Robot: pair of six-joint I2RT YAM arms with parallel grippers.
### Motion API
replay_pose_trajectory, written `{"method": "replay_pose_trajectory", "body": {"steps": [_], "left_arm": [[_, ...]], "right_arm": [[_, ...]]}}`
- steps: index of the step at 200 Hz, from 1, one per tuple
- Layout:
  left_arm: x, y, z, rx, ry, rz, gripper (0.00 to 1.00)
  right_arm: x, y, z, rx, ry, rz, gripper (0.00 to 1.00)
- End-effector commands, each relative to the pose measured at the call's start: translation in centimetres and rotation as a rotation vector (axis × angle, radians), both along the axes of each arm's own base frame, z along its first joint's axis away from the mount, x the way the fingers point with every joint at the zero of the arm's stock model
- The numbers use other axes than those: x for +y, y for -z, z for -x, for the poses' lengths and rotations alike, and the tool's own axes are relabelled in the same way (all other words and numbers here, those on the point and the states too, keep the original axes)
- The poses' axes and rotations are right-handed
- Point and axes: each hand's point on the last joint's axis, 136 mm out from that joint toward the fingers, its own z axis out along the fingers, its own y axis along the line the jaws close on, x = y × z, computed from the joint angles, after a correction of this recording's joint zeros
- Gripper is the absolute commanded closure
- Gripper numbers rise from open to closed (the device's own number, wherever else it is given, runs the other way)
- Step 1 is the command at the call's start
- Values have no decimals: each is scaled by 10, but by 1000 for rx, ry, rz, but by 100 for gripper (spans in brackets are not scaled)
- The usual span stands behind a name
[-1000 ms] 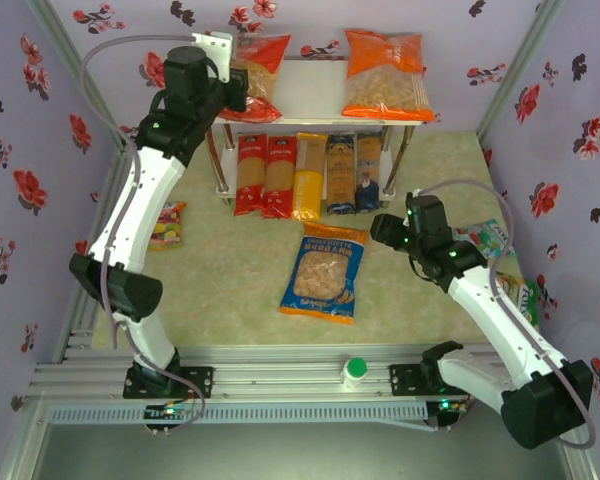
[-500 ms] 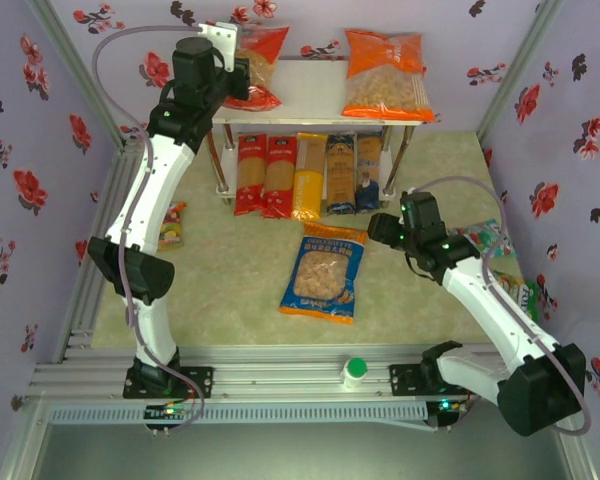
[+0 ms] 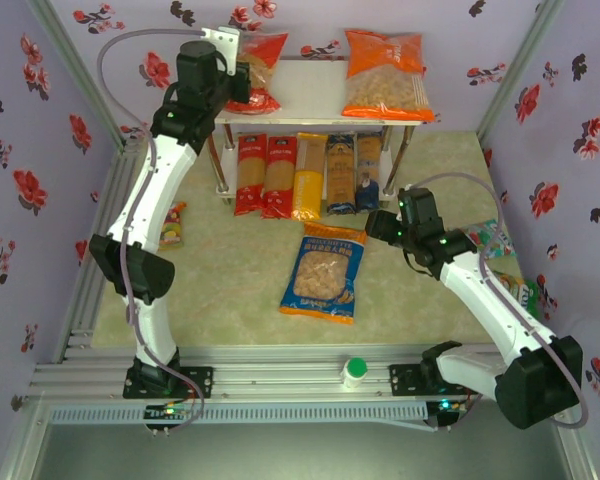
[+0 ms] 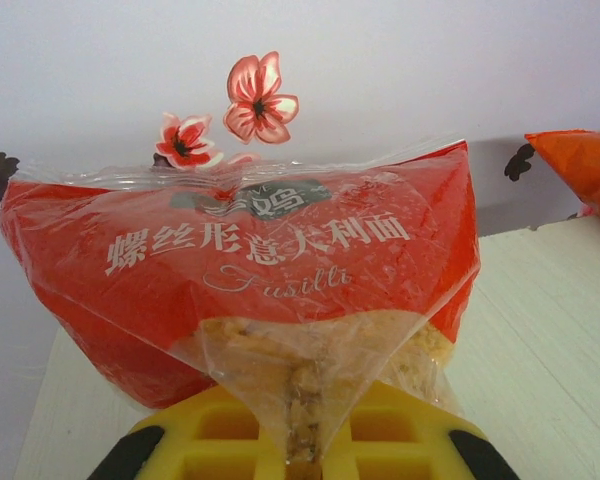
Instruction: Place and organize the pasta boxes and bags onto the shelf
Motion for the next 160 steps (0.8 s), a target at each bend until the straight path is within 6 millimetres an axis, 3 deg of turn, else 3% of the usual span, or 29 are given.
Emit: {"method": "replay_pose_trajectory", "body": {"steps": [1,34,83,86,92,111,160], "left_arm": [[7,-18,-6,-70,-39,59,87],[10,-12,-4,-70,-54,71,67],[9,6,-8,-32,-58,75,57],[10,7,-8,-31,-59,77,55],[10,8,-8,-28,-60,79,42],[11,11,-7,-15,-65,82,33],[19,26,2,3,-103,123,33]], "right_arm": [[5,-15,-6,-46,-20,-1,30],[4,-14,-5,-42,-20,1,30],[2,-14,-3,-44,-15,3,30],[2,-14,-3,-43,-14,4,30],[2,-14,-3,-44,-14,6,30],[1,-14,-3,-43,-13,8,30],[2,-14,-4,-44,-10,2,29]]}}
